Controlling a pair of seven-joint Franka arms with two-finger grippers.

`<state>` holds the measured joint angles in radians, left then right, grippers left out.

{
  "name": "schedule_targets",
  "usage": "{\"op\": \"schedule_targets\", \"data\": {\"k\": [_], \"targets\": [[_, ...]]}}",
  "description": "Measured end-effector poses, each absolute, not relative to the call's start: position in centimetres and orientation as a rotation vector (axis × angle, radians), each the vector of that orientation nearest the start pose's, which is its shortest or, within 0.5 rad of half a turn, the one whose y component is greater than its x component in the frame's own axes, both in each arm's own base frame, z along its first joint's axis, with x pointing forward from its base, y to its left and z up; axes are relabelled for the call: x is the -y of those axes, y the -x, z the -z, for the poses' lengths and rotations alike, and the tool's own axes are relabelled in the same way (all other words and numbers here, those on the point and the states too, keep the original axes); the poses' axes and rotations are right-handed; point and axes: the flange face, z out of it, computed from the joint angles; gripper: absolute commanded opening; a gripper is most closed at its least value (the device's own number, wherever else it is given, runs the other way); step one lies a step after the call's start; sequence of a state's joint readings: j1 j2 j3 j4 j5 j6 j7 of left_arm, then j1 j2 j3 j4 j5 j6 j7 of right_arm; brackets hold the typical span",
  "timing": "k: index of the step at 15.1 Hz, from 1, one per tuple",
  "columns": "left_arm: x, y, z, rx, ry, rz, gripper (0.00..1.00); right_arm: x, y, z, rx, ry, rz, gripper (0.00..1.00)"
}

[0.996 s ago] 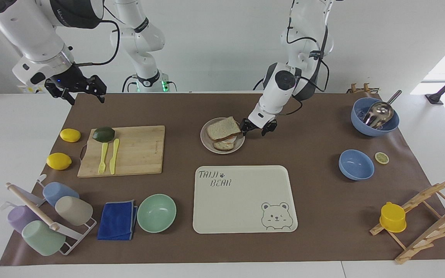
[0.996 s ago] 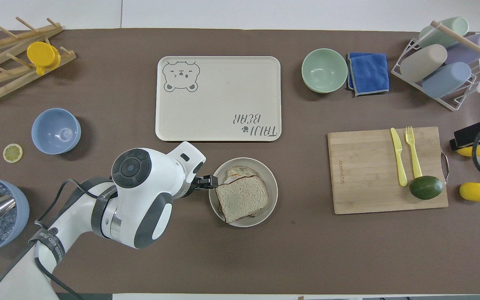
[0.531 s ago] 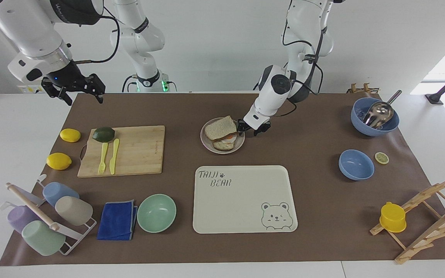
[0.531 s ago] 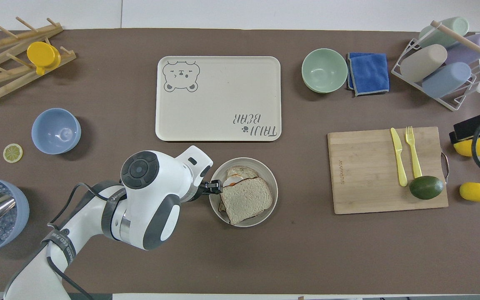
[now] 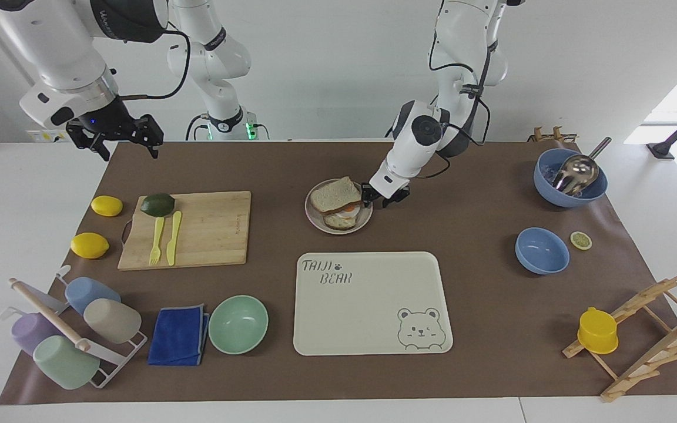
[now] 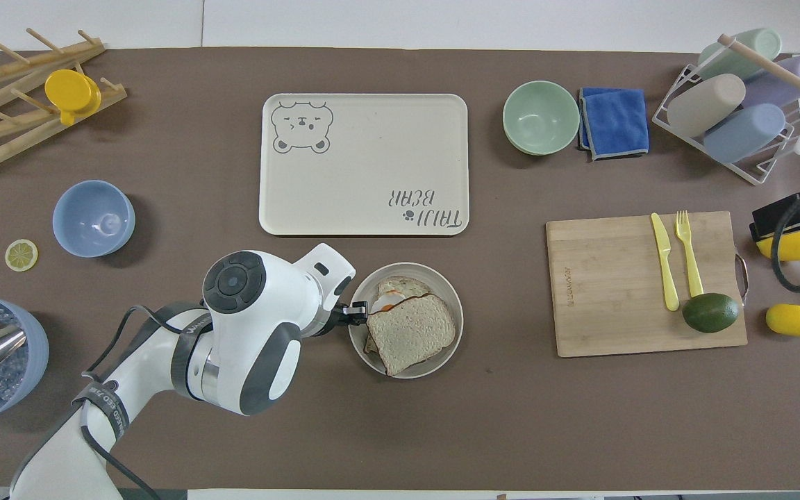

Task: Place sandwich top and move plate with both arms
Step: 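Close the left gripper on the grey plate rim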

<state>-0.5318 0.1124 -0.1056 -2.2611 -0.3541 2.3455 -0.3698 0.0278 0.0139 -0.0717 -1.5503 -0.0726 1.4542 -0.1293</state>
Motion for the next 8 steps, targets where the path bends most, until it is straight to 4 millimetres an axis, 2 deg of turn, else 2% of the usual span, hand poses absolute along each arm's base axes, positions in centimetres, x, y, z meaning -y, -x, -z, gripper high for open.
{"op": "schedule_targets", "data": {"k": [3,8], "targets": [[31.92,-42.22,-31.01,-0.014,3.352,-0.261,0.33,3.71,-54.47,-61.59,0.115,3.197,-0.191,1.00],[32.14,-42.05,-30.99,-0.022,3.355,-0.266,0.13,3.92,-54.45,-61.56,0.109,3.196,-0.192,1.00]]}}
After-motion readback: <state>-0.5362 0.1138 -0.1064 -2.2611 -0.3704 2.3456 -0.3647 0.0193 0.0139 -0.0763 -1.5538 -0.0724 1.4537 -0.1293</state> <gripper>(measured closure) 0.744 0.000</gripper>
